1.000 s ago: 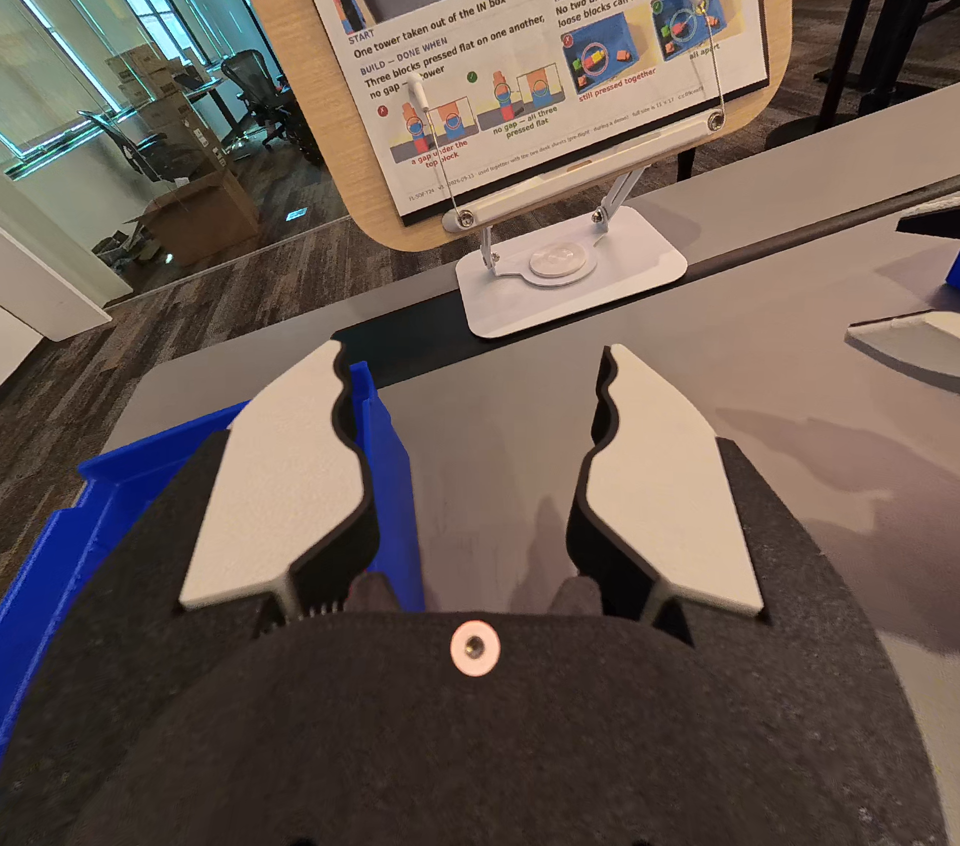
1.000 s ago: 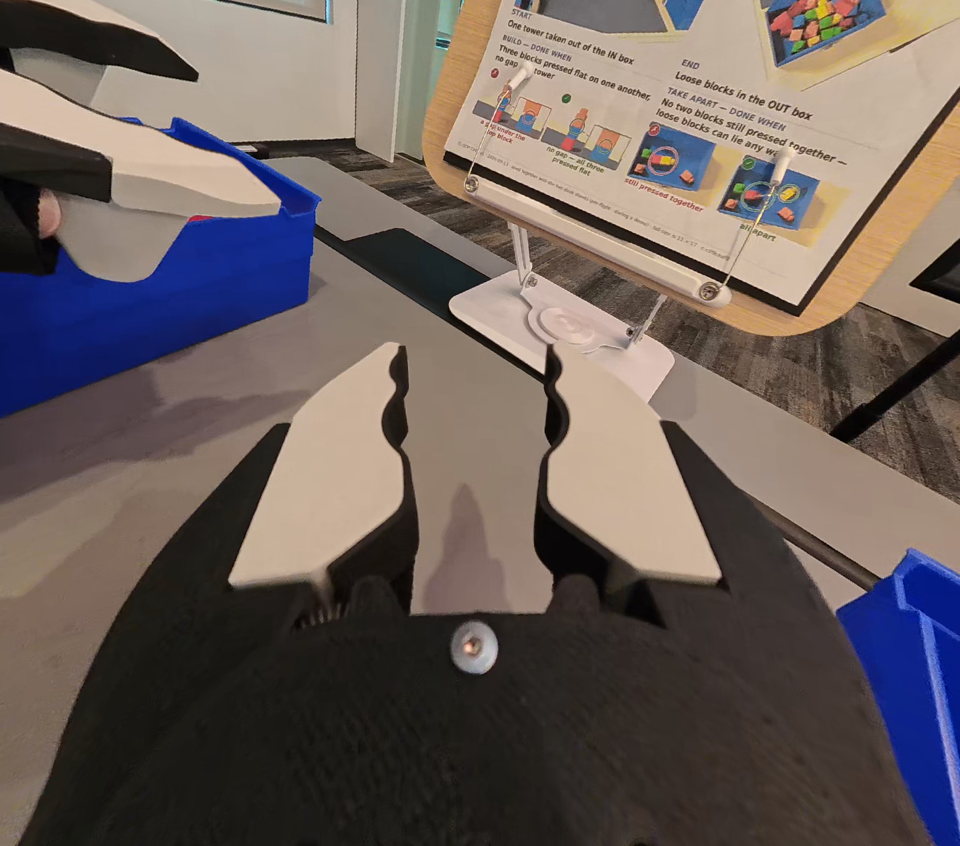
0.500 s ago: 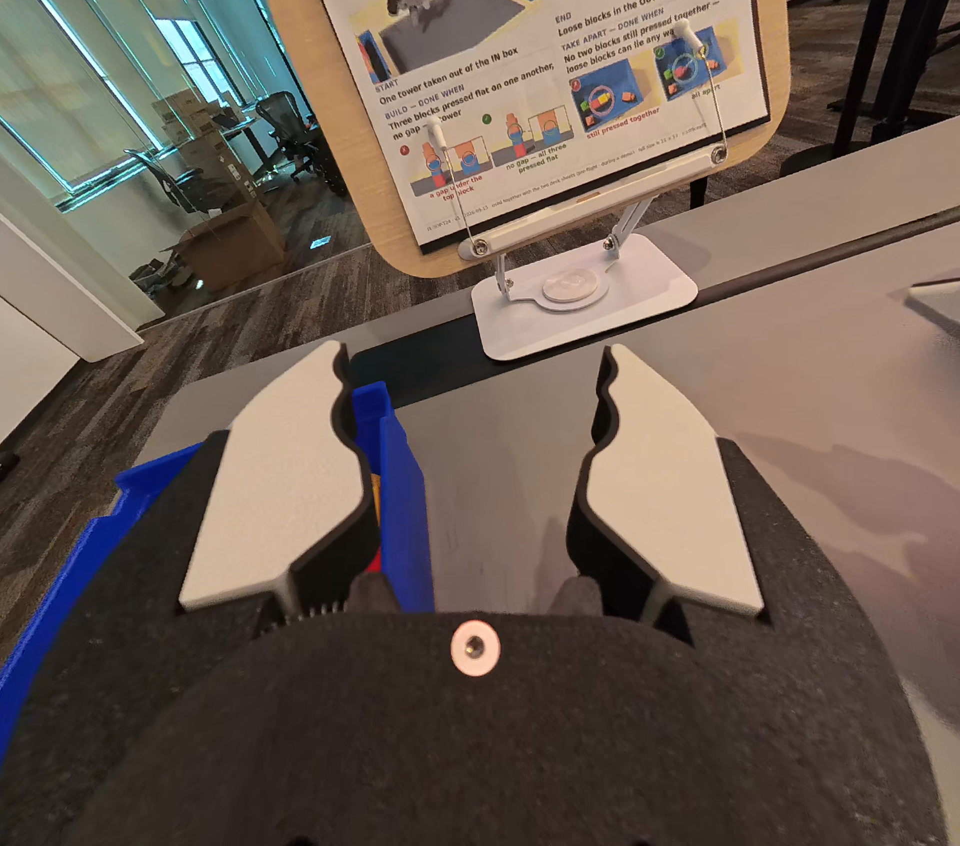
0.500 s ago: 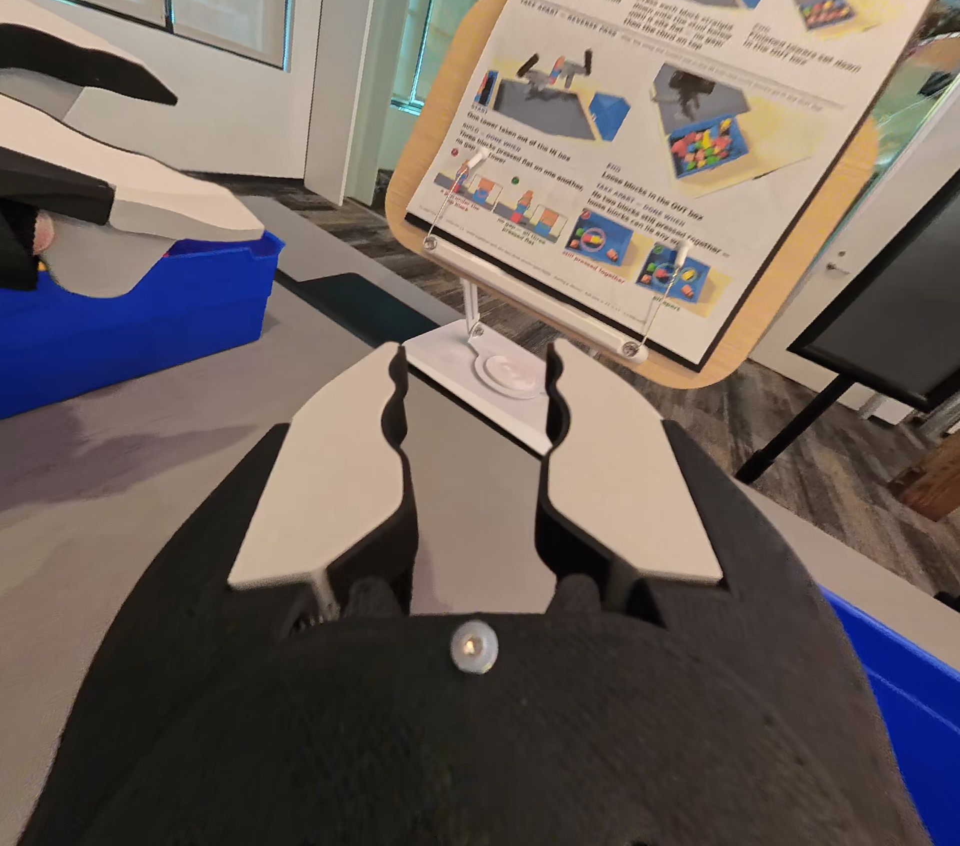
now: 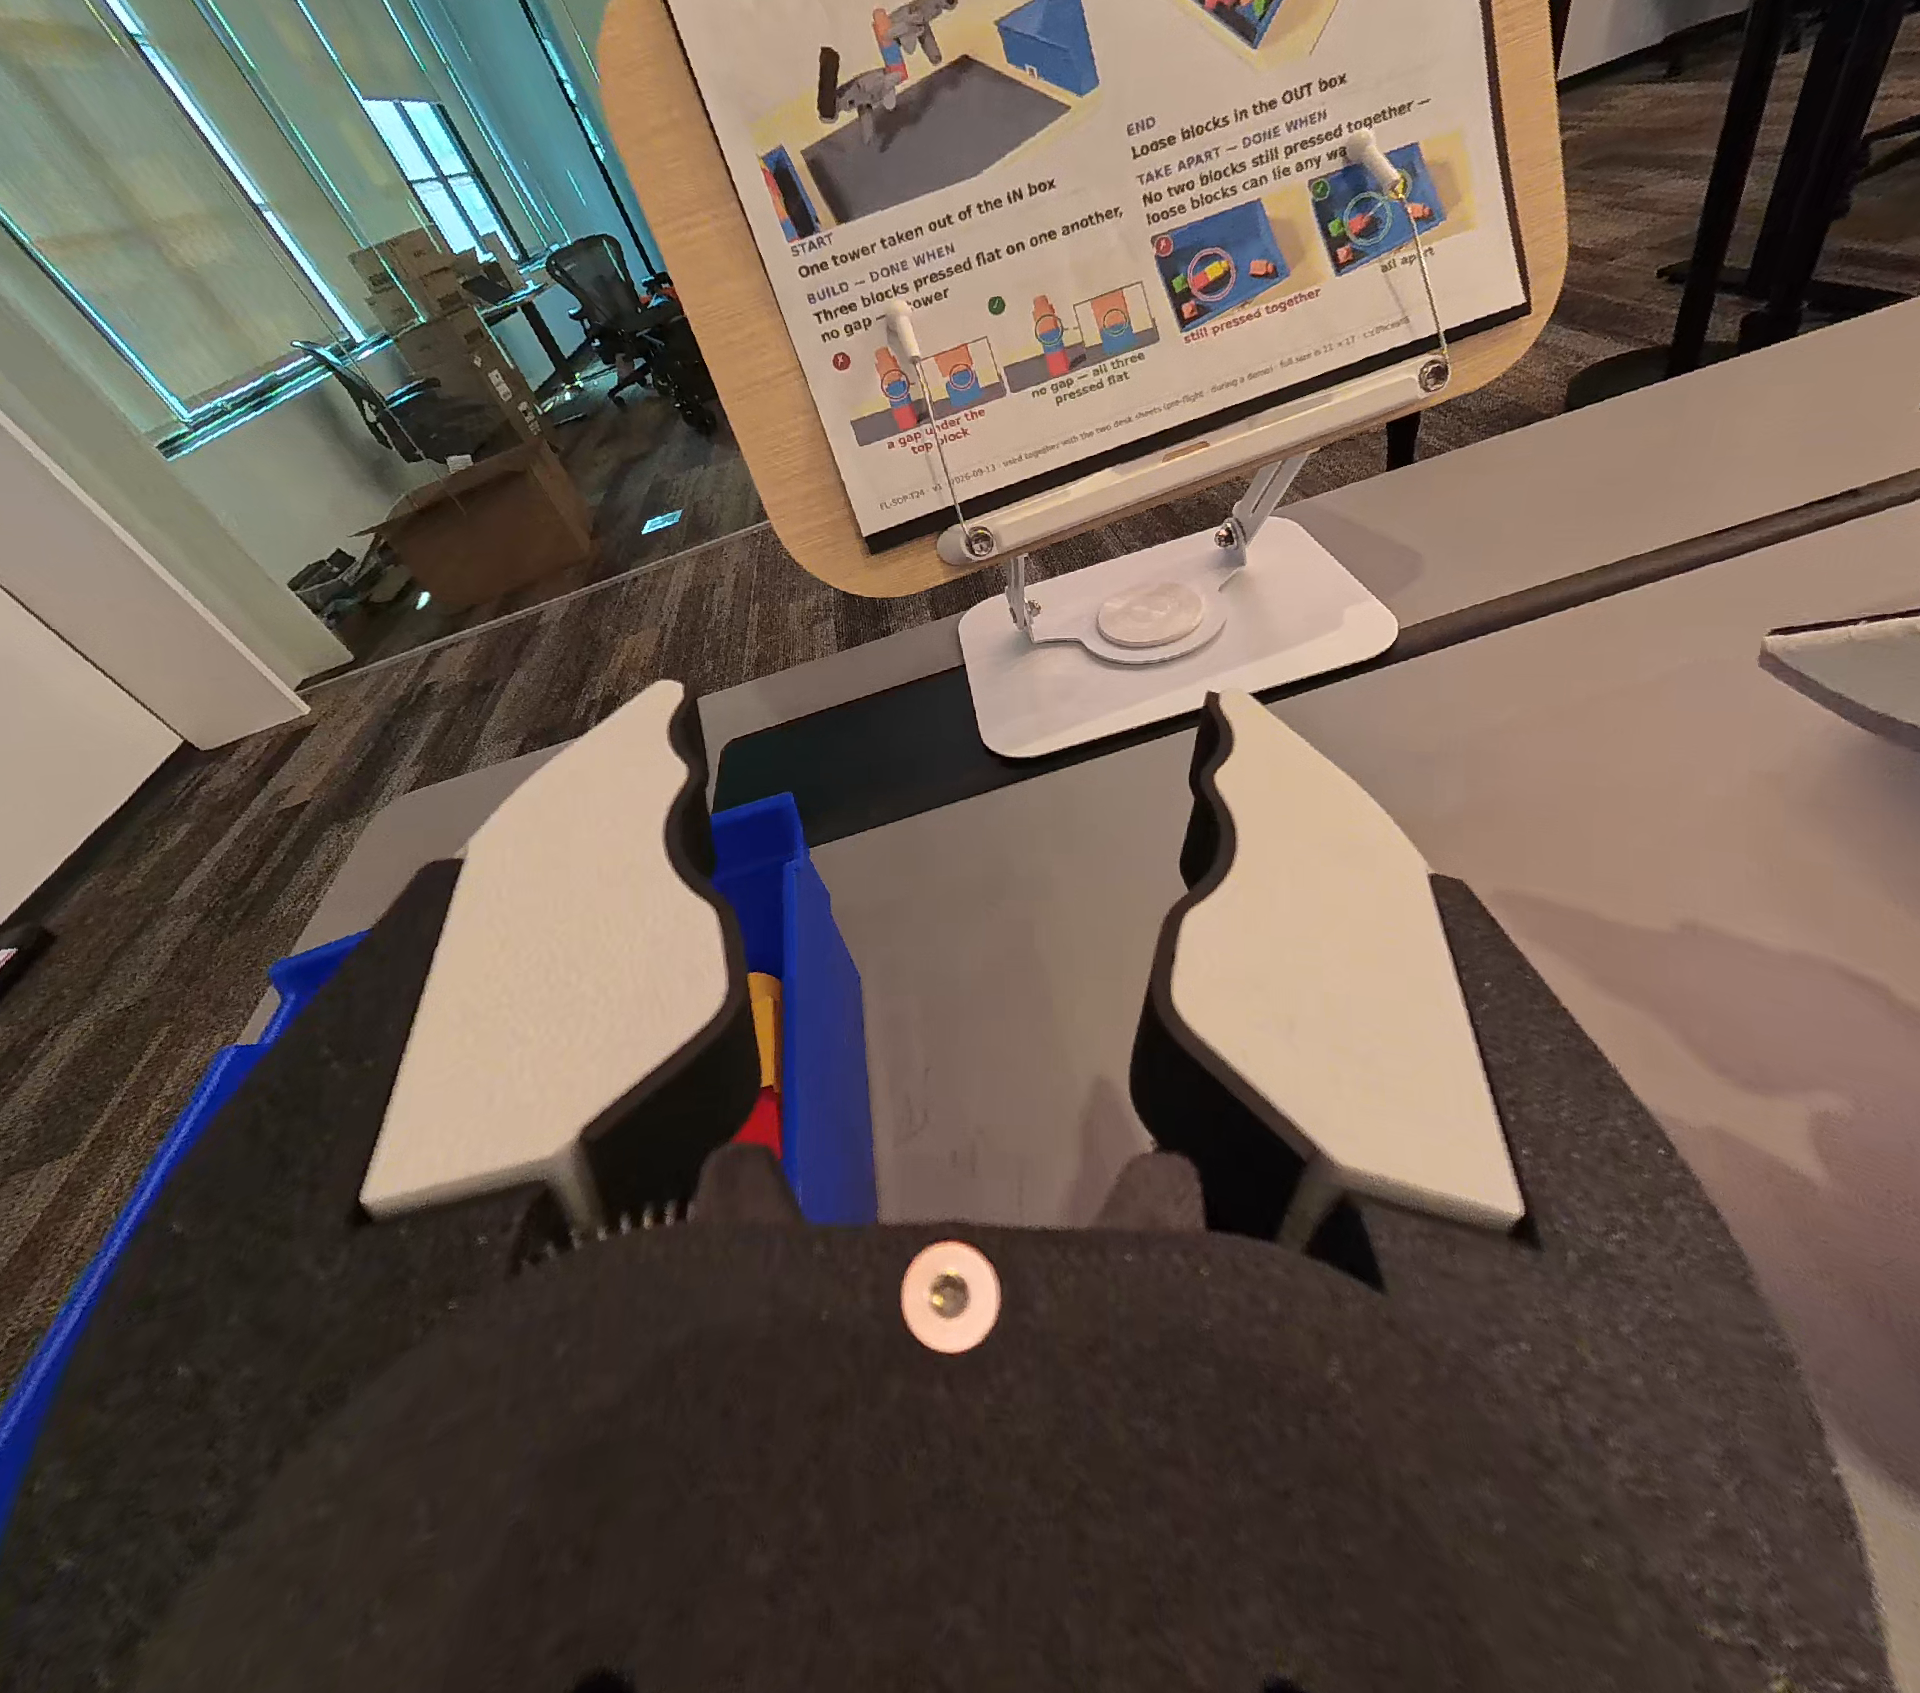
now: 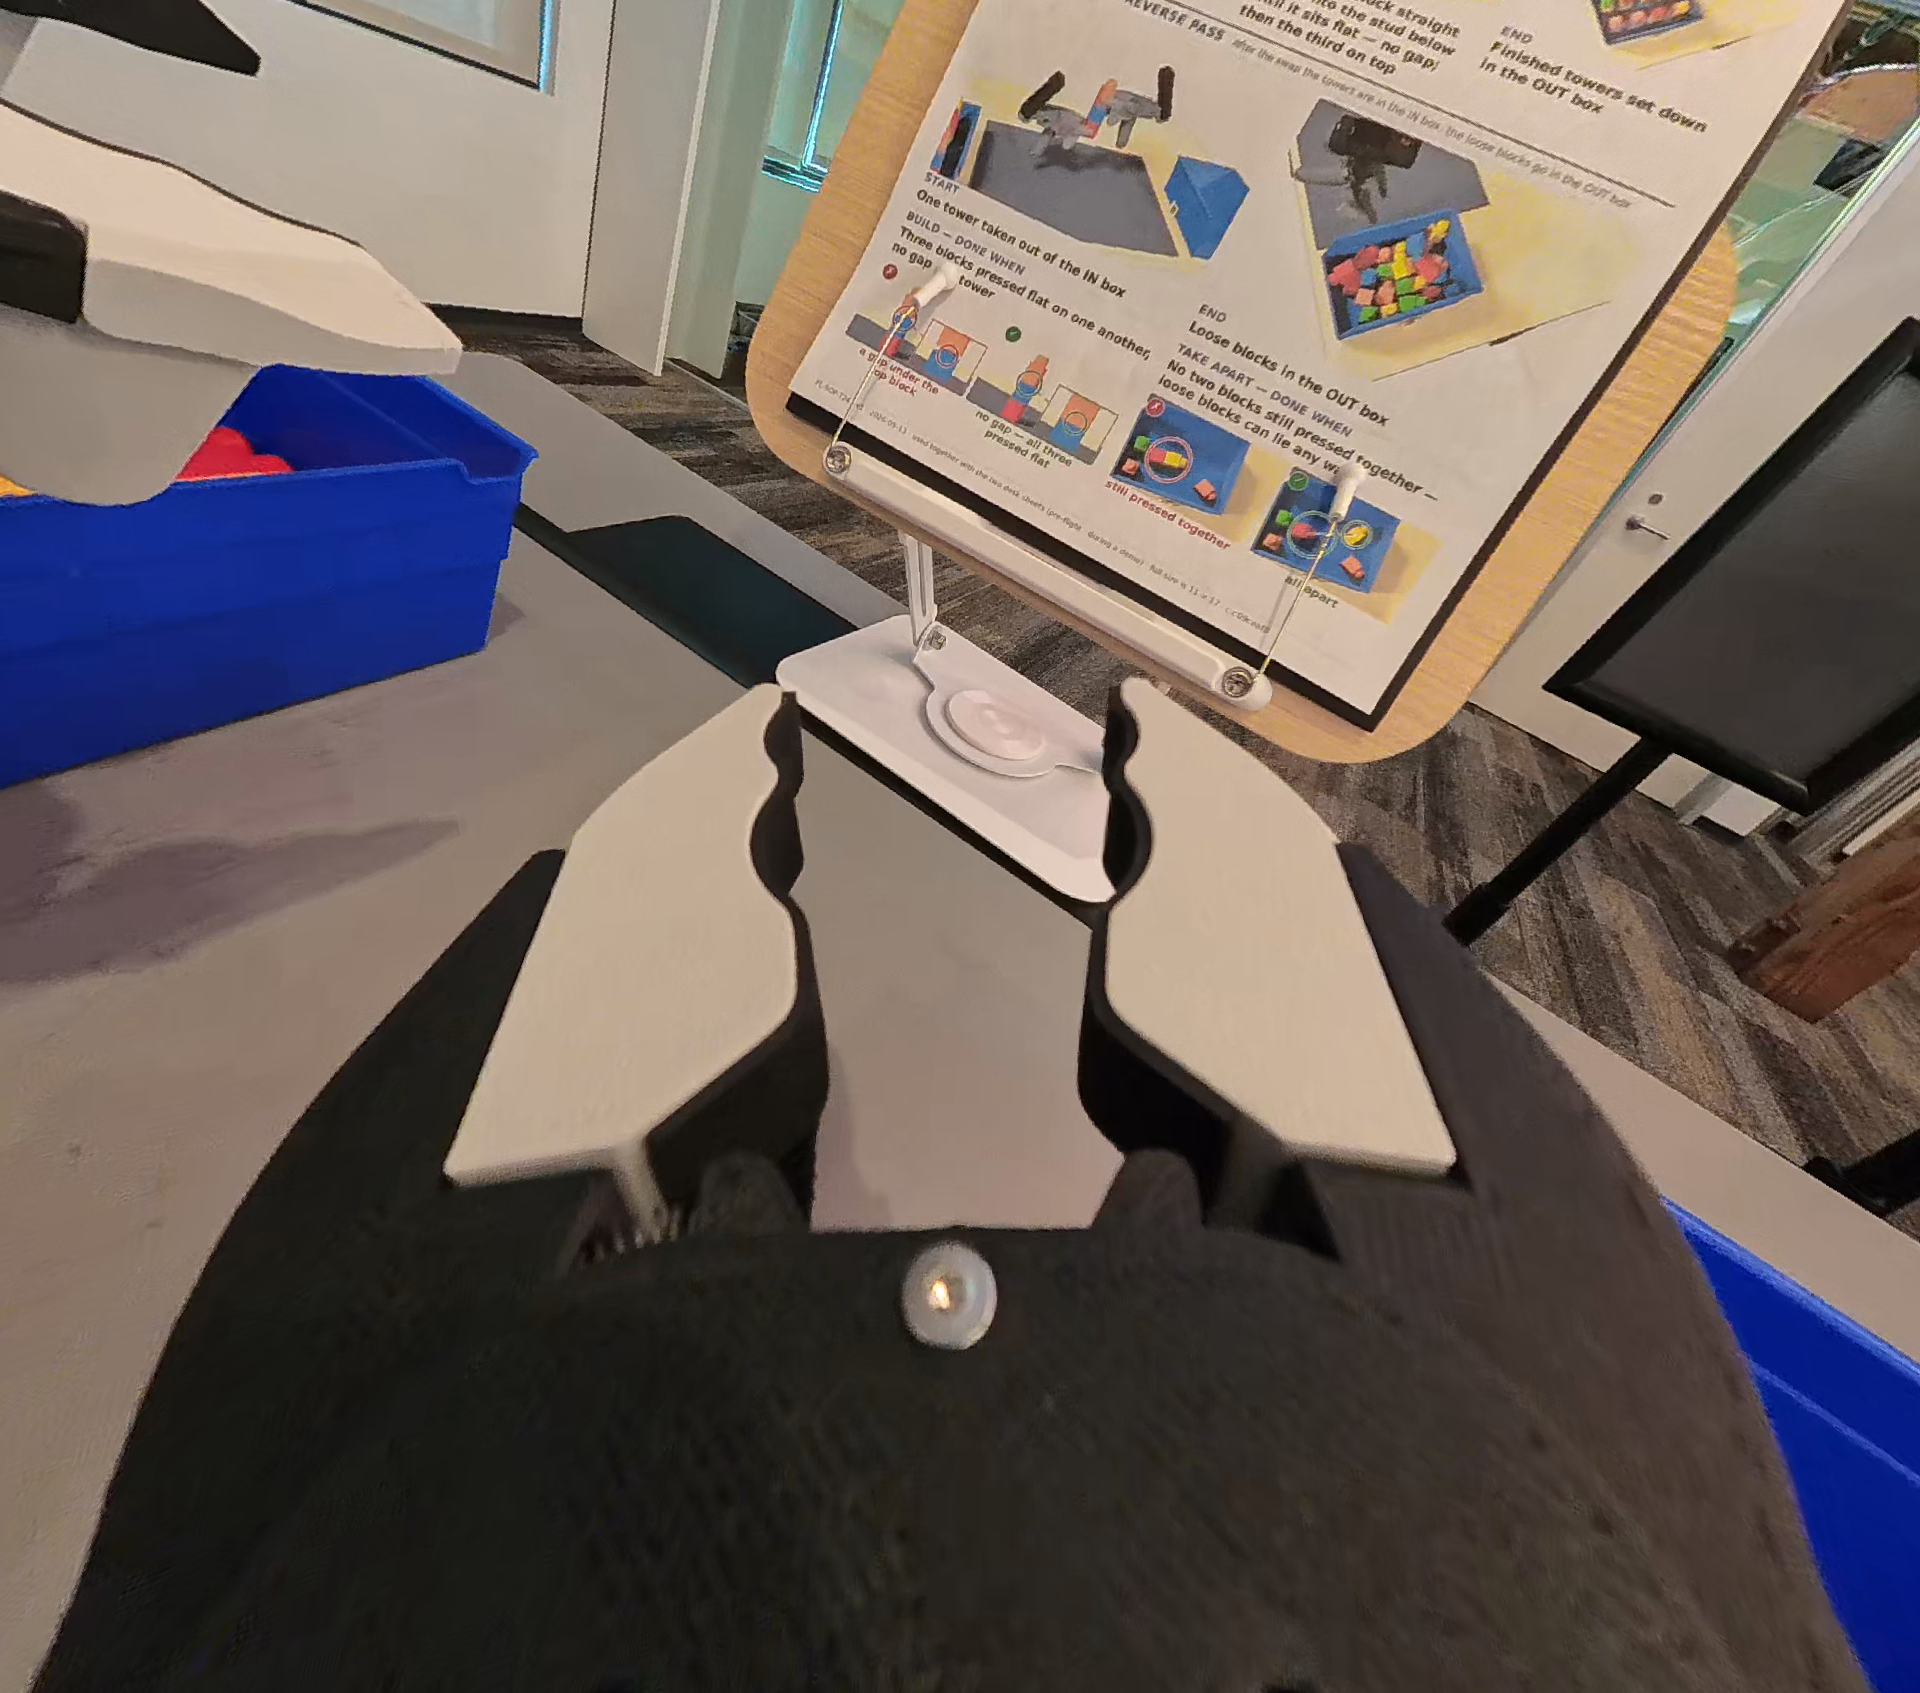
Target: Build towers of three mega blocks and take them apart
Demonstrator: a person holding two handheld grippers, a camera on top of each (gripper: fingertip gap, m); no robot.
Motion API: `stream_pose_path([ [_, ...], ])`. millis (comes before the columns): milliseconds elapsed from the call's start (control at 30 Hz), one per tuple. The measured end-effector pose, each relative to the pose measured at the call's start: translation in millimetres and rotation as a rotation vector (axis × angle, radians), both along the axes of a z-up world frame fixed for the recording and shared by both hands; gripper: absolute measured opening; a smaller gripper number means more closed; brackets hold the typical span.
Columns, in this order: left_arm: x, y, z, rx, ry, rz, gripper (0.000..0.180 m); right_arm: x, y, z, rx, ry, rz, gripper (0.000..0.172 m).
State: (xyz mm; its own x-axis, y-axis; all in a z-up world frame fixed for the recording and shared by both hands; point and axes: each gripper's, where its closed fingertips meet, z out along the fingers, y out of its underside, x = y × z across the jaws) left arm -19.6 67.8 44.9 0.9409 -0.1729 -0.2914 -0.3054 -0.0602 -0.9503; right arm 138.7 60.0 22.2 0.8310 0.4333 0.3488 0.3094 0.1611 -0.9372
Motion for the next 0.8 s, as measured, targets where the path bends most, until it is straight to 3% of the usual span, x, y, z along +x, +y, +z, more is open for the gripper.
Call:
stream_pose_path([
  [800, -15, 5, 6, 0.011, -0.013, 0.032, 0.088, 2, 4, -7, -0.072, 0.018, -0.034, 0.058],
])
